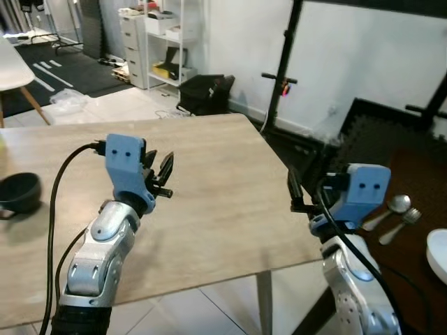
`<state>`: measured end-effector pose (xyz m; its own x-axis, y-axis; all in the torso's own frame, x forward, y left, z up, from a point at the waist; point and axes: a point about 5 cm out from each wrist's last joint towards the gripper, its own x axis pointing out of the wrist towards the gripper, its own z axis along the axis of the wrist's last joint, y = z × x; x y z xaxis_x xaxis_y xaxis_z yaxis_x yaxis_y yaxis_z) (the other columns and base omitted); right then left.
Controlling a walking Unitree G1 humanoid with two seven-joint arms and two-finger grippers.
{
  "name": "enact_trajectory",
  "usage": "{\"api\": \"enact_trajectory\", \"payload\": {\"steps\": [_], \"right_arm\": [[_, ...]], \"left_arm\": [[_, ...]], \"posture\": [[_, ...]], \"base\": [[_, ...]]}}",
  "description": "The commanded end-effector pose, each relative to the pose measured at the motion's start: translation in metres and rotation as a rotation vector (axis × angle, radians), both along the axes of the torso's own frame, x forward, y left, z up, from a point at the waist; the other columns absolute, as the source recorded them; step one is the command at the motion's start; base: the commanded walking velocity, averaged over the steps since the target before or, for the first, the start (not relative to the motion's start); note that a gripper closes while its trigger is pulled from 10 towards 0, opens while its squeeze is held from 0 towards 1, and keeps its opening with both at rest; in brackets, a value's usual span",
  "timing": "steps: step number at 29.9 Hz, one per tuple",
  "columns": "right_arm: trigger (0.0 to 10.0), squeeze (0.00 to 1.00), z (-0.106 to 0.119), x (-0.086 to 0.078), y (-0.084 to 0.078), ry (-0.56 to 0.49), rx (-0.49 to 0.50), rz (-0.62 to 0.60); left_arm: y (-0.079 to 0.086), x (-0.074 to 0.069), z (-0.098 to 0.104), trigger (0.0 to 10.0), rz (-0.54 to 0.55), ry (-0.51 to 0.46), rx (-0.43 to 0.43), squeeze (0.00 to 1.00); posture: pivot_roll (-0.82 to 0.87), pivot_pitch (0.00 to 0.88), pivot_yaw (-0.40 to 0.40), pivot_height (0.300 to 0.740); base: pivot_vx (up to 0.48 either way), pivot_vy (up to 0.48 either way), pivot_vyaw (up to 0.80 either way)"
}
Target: Setting the table
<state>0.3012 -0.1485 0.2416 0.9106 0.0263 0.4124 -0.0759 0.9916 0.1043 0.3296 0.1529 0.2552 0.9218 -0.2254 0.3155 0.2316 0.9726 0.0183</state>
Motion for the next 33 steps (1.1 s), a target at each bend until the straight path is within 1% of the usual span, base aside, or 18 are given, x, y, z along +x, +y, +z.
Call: {"api": "enact_trajectory", "payload": {"steps": [1,8,12,13,15,16,18,21,22,25,26,27,28,29,30,31,32,33], "right_arm": [[10.0,0.00,-0.006,0.000,0.001,0.025,-0.001,-0.001],[10.0,0.00,-0.006,-0.001,0.001,0.024,0.007,0.000],[10.0,0.00,-0.007,-0.001,0.001,0.025,0.009,0.001],[10.0,0.00,-0.007,-0.001,0.001,0.025,0.009,0.001],[10.0,0.00,-0.006,0.000,0.001,0.025,0.010,0.001],[10.0,0.00,-0.006,0.000,0.001,0.025,0.010,0.001],[10.0,0.00,-0.006,0.000,0.001,0.024,0.010,0.000],[10.0,0.00,-0.006,-0.001,0.001,0.022,0.011,-0.003],[10.0,0.00,-0.006,-0.001,0.001,0.022,0.011,-0.003],[10.0,0.00,-0.004,-0.001,0.000,0.018,0.011,-0.005],[10.0,0.00,-0.004,-0.001,0.000,0.018,0.011,-0.005],[10.0,0.00,-0.004,-0.001,0.000,0.016,0.011,-0.006],[10.0,0.00,-0.003,-0.002,-0.001,0.014,0.011,-0.009],[10.0,0.00,-0.003,-0.002,-0.001,0.014,0.011,-0.009],[10.0,0.00,-0.003,-0.002,-0.002,0.014,0.010,-0.011],[10.0,0.00,-0.002,-0.003,-0.004,0.013,0.007,-0.015],[10.0,0.00,-0.001,-0.003,-0.005,0.013,0.005,-0.017],[10.0,0.00,-0.001,-0.003,-0.005,0.013,0.005,-0.017]], "left_arm": [[0.003,0.001,-0.005,10.0,0.016,0.022,0.011,0.00],[0.004,0.001,-0.007,10.0,0.026,0.028,0.025,0.00],[0.005,0.003,-0.009,10.0,0.055,0.043,0.058,0.00],[0.007,0.006,-0.012,10.0,0.093,0.070,0.086,0.00],[0.021,0.015,-0.022,10.0,0.221,0.158,0.106,0.00],[0.021,0.015,-0.022,10.0,0.221,0.158,0.106,0.00],[0.026,0.017,-0.025,10.0,0.263,0.186,0.109,0.00],[0.044,0.022,-0.031,10.0,0.388,0.265,0.150,0.00],[0.044,0.022,-0.031,10.0,0.388,0.265,0.150,0.00],[0.063,0.024,-0.042,10.0,0.484,0.358,0.154,0.00],[0.063,0.024,-0.042,10.0,0.484,0.358,0.154,0.00],[0.068,0.025,-0.044,10.0,0.507,0.377,0.151,0.00],[0.078,0.024,-0.044,10.0,0.521,0.390,0.161,0.18],[0.078,0.024,-0.044,10.0,0.521,0.390,0.161,0.18],[0.083,0.023,-0.043,10.0,0.519,0.401,0.154,0.53],[0.090,0.021,-0.041,10.0,0.515,0.410,0.152,0.51],[0.094,0.020,-0.040,10.0,0.512,0.415,0.150,1.00],[0.094,0.020,-0.040,10.0,0.512,0.415,0.150,1.00]], "posture": [[0.02,0.000,-0.008,0.740],[0.02,0.000,-0.008,0.740],[0.02,0.000,-0.008,0.740],[0.03,0.000,-0.006,0.740],[0.03,0.000,-0.006,0.740],[0.03,0.000,-0.006,0.740],[0.03,0.000,-0.006,0.740],[0.03,0.000,-0.005,0.740],[0.03,0.000,-0.005,0.740],[0.03,0.000,-0.004,0.740],[0.03,0.000,-0.004,0.740],[0.03,0.008,-0.003,0.740],[0.03,0.008,-0.003,0.740],[0.03,0.008,-0.003,0.740],[0.03,0.018,-0.003,0.740],[0.04,0.037,0.000,0.740],[0.04,0.037,0.000,0.740],[0.04,0.037,0.000,0.740]], "base": [[0.000,0.375,0.00],[0.000,0.196,0.00],[0.000,0.000,0.00],[0.000,0.000,0.00],[0.000,0.000,0.00],[0.000,0.000,0.00],[0.000,0.000,0.00],[0.000,0.000,0.00],[0.000,0.000,0.00],[0.000,0.000,0.00],[0.000,0.000,0.00],[0.000,0.000,0.00],[0.000,0.000,0.00],[0.000,0.000,0.00],[0.000,0.000,0.00],[0.000,0.000,0.00],[0.000,0.000,0.00],[0.000,0.000,0.00]]}}
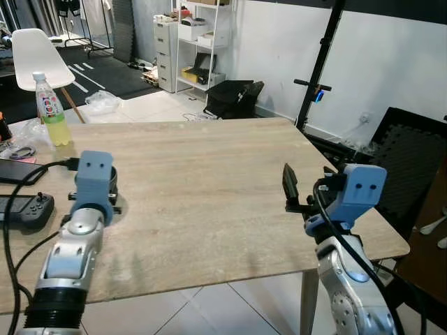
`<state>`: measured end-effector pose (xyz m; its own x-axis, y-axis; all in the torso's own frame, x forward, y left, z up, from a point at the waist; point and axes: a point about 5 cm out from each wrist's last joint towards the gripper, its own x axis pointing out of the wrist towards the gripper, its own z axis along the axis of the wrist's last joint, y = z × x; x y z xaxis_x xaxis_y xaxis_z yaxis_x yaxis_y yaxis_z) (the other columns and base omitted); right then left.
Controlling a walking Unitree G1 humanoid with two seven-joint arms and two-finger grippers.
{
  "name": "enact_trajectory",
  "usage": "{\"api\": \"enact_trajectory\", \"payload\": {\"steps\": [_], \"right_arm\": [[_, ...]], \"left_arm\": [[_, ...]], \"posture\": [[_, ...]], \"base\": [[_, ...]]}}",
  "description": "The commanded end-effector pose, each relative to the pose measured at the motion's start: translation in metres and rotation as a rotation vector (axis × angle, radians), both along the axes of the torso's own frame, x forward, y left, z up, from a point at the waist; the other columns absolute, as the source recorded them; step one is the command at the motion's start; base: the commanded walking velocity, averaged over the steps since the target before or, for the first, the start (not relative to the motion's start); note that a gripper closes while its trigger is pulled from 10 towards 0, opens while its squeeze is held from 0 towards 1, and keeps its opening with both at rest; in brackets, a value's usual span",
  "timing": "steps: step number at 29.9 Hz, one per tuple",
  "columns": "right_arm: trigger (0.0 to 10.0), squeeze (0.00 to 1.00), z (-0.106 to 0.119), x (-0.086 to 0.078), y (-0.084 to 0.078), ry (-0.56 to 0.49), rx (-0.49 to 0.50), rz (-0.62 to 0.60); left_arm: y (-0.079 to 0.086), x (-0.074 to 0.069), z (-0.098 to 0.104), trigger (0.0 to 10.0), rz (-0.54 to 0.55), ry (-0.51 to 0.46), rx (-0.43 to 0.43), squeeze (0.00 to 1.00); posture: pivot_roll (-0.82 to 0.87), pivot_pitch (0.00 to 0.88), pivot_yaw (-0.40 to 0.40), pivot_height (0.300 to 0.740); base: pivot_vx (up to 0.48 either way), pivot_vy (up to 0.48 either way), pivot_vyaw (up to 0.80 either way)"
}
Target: Setting the table
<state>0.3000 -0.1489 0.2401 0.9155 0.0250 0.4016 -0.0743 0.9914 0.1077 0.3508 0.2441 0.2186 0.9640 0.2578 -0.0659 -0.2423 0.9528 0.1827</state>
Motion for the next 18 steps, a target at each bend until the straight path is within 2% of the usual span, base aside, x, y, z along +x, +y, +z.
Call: {"api": "enact_trajectory", "payload": {"steps": [1,4,5,8,9,15,18], "right_arm": [[10.0,0.00,0.001,-0.003,-0.006,0.000,-0.001,-0.020],[10.0,0.00,0.003,-0.003,-0.012,0.004,-0.015,-0.028],[10.0,0.00,0.003,-0.003,-0.012,0.004,-0.015,-0.028],[10.0,0.00,0.004,0.000,-0.015,0.009,-0.029,-0.027],[10.0,0.00,0.005,0.001,-0.016,0.009,-0.033,-0.024],[10.0,0.00,0.009,0.003,-0.014,0.008,-0.038,-0.008],[10.0,0.00,0.011,0.004,-0.012,0.010,-0.042,0.005]], "left_arm": [[0.009,-0.004,0.000,10.0,0.007,0.020,-0.016,1.00],[0.026,-0.011,0.003,10.0,0.035,0.042,-0.020,1.00],[0.026,-0.011,0.003,10.0,0.035,0.042,-0.020,1.00],[0.028,-0.013,-0.005,10.0,-0.051,0.116,-0.131,1.00],[0.030,-0.013,-0.005,10.0,-0.074,0.131,-0.145,0.00],[0.038,-0.008,-0.002,10.0,-0.121,0.154,-0.142,0.00],[0.046,-0.004,0.003,10.0,-0.108,0.158,-0.103,0.00]], "posture": [[0.04,0.059,-0.001,0.740],[0.06,0.090,-0.008,0.740],[0.06,0.090,-0.008,0.740],[0.07,0.119,-0.021,0.740],[0.07,0.130,-0.028,0.740],[0.08,0.156,-0.044,0.740],[0.08,0.178,-0.049,0.740]], "base": [[0.000,0.000,0.00],[0.000,0.000,0.00],[0.000,0.000,0.00],[0.000,0.000,0.00],[0.000,0.000,0.00],[0.000,0.000,0.00],[0.000,0.000,0.00]]}}
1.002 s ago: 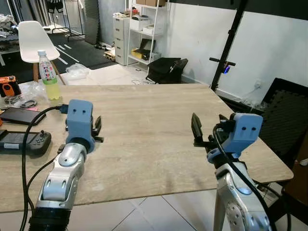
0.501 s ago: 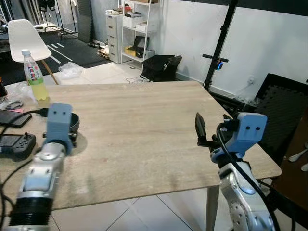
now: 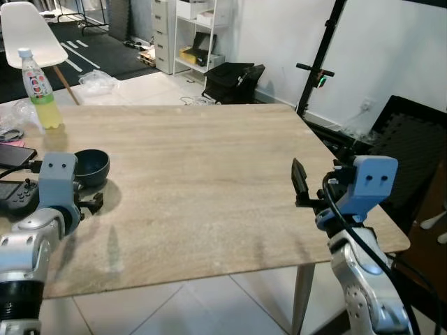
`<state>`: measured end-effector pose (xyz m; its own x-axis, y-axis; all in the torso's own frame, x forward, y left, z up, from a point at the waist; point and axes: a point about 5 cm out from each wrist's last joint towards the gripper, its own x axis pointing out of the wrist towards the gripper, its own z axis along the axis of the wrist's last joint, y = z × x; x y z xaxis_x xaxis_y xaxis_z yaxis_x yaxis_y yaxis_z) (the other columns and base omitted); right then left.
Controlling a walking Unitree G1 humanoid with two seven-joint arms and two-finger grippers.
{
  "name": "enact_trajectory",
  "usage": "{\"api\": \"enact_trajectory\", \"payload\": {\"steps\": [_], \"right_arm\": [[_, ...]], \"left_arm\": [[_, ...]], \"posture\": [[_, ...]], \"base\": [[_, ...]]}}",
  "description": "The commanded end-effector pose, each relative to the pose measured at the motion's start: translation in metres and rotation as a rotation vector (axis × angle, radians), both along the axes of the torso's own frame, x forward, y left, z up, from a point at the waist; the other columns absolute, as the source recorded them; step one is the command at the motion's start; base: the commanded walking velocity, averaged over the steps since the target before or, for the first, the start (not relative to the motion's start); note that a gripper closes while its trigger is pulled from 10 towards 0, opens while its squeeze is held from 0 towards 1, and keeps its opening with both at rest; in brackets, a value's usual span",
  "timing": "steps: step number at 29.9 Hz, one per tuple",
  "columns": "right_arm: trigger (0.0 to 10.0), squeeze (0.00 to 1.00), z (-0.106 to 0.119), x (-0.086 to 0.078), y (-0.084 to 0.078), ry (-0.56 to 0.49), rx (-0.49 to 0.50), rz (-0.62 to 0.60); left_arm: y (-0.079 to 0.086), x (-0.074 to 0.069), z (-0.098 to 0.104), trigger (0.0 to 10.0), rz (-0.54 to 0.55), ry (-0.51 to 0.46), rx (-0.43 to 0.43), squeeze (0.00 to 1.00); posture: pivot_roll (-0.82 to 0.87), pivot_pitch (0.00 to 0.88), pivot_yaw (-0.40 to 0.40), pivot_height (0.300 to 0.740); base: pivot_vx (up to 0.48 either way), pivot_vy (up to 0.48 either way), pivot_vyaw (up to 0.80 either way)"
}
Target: Setting the table
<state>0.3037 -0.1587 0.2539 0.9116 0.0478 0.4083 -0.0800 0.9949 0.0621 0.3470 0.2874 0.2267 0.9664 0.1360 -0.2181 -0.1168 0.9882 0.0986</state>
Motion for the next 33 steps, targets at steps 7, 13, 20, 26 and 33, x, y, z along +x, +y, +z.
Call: {"api": "enact_trajectory", "payload": {"steps": [7,13,20,26,33], "right_arm": [[10.0,0.00,-0.003,-0.003,-0.004,0.032,-0.007,-0.002],[10.0,0.00,-0.003,-0.004,-0.005,0.036,-0.011,-0.003],[10.0,0.00,-0.002,-0.005,-0.004,0.038,-0.017,0.002],[10.0,0.00,-0.002,-0.007,-0.004,0.038,-0.015,-0.003],[10.0,0.00,-0.003,-0.007,-0.006,0.042,-0.016,-0.011]], "left_arm": [[0.013,0.002,0.004,10.0,0.010,0.025,0.071,0.00],[0.013,0.011,0.007,10.0,-0.030,-0.017,0.083,0.00],[0.001,0.027,0.014,10.0,-0.055,-0.072,0.138,0.00],[0.001,0.031,0.018,3.5,-0.044,-0.087,0.144,0.00],[0.008,0.032,0.014,0.0,-0.002,-0.087,0.142,0.00]], "posture": [[0.06,0.191,-0.045,0.740],[0.05,0.193,-0.055,0.740],[0.03,0.184,-0.052,0.740],[0.03,0.179,-0.048,0.740],[0.03,0.169,-0.048,0.740]], "base": [[0.000,0.000,0.00],[0.000,0.000,0.00],[0.000,0.000,0.00],[0.000,0.000,0.00],[0.000,0.000,0.00]]}}
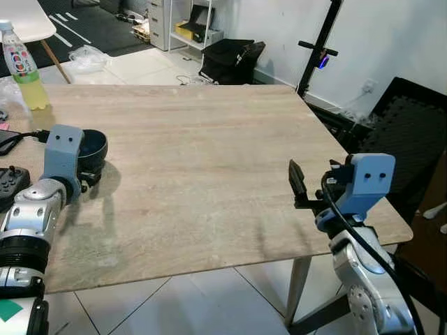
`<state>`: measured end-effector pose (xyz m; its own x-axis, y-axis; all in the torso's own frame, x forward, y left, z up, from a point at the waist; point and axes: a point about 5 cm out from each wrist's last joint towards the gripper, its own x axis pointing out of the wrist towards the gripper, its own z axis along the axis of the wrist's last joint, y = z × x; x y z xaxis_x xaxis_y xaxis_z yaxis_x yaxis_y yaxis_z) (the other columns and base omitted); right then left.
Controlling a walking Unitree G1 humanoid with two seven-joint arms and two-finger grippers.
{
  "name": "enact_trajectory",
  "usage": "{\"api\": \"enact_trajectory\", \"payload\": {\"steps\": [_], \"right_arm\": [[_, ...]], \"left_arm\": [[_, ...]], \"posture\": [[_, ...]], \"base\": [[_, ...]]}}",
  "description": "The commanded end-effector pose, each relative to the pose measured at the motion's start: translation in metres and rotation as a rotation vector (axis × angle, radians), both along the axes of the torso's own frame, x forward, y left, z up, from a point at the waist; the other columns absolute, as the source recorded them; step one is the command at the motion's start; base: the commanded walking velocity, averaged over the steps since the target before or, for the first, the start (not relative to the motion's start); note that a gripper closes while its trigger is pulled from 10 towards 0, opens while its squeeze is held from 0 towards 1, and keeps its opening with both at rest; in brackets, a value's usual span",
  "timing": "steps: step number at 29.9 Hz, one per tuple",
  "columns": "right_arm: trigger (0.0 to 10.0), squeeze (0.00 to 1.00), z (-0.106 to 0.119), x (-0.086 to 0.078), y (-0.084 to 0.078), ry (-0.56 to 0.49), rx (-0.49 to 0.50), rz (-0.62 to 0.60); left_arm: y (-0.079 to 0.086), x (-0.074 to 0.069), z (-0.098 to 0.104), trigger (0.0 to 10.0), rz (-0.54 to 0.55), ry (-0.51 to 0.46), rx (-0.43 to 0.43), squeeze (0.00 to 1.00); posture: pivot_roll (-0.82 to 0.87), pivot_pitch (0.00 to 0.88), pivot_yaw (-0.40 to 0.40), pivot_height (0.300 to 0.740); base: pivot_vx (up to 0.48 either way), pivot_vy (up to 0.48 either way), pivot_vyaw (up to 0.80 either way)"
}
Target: Setting the table
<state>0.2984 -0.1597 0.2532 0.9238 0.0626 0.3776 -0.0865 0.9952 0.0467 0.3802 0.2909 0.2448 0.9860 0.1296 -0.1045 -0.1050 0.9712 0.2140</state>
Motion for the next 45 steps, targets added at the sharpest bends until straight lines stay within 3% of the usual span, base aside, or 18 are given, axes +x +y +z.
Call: {"api": "enact_trajectory", "payload": {"steps": [1,14,17,18,19,20,22,23,24,25,28,29,30,34,42,45], "right_arm": [[10.0,0.00,-0.002,-0.001,-0.005,0.010,0.001,-0.018],[10.0,0.00,-0.001,0.002,-0.004,0.009,0.001,-0.007],[10.0,0.00,0.000,0.002,-0.004,0.007,0.003,-0.012],[10.0,0.00,0.000,0.002,-0.004,0.007,0.003,-0.012],[10.0,0.00,0.000,0.001,-0.005,0.004,0.004,-0.017],[10.0,0.00,0.000,0.001,-0.005,0.004,0.004,-0.017],[10.0,0.00,0.002,0.001,-0.008,-0.009,0.013,-0.033],[10.0,0.00,0.004,0.000,-0.010,-0.019,0.021,-0.049],[10.0,0.00,0.004,0.000,-0.010,-0.019,0.021,-0.049],[10.0,0.00,0.005,0.000,-0.011,-0.025,0.025,-0.060],[10.0,0.00,0.017,-0.004,-0.016,-0.074,0.062,-0.109],[10.0,0.00,0.017,-0.004,-0.016,-0.074,0.062,-0.109],[10.0,0.00,0.021,-0.008,-0.016,-0.091,0.075,-0.119],[10.0,0.00,0.020,-0.018,-0.014,-0.101,0.089,-0.127],[10.0,0.00,0.000,-0.037,-0.020,-0.054,0.124,-0.192],[10.0,0.00,-0.006,-0.035,-0.016,-0.035,0.126,-0.193]], "left_arm": [[0.006,-0.001,-0.004,0.0,0.031,0.009,0.012,0.00],[0.014,-0.002,-0.003,0.0,0.074,-0.019,0.006,0.00],[0.006,-0.001,0.013,0.0,0.024,-0.135,0.059,0.00],[0.006,-0.001,0.013,0.0,0.024,-0.135,0.059,0.00],[-0.002,-0.002,0.023,10.0,-0.013,-0.206,0.094,0.00],[-0.002,-0.002,0.023,10.0,-0.013,-0.206,0.094,0.00],[-0.027,-0.005,0.047,10.0,-0.145,-0.351,0.102,0.00],[-0.050,-0.010,0.059,10.0,-0.293,-0.407,0.068,0.00],[-0.050,-0.010,0.059,10.0,-0.293,-0.407,0.068,0.00],[-0.066,-0.015,0.066,10.0,-0.397,-0.435,0.042,0.00],[-0.130,-0.045,0.070,10.0,-0.854,-0.388,-0.059,0.00],[-0.130,-0.045,0.070,10.0,-0.854,-0.388,-0.059,0.00],[-0.146,-0.053,0.064,10.0,-0.940,-0.324,-0.107,0.00],[-0.149,-0.053,0.047,10.0,-0.885,-0.205,-0.194,0.00],[-0.124,-0.065,0.013,10.0,-0.755,-0.055,-0.142,0.00],[-0.123,-0.061,0.009,10.0,-0.700,-0.049,-0.151,0.00]], "posture": [[0.03,0.168,-0.050,0.740],[0.03,0.167,-0.057,0.740],[0.03,0.167,-0.057,0.740],[0.03,0.167,-0.057,0.740],[0.03,0.161,-0.050,0.740],[0.03,0.161,-0.050,0.740],[0.03,0.156,-0.045,0.740],[0.04,0.142,-0.043,0.740],[0.04,0.142,-0.043,0.740],[0.04,0.142,-0.043,0.740],[0.03,0.113,-0.026,0.740],[0.03,0.113,-0.026,0.740],[0.03,0.106,-0.011,0.740],[0.01,0.091,0.016,0.740],[-0.01,0.070,0.050,0.740],[-0.01,0.056,0.055,0.740]], "base": [[0.000,0.000,0.00],[0.000,0.000,0.00],[0.000,0.000,0.00],[0.000,0.000,0.00],[0.000,0.000,0.00],[0.000,0.000,0.00],[0.000,0.000,0.00],[0.000,0.000,0.00],[0.000,0.000,0.00],[0.000,0.000,0.00],[0.000,0.000,0.00],[0.000,0.000,0.00],[0.000,0.000,0.00],[0.000,0.000,0.00],[0.000,0.000,0.00],[0.000,0.000,0.00]]}}
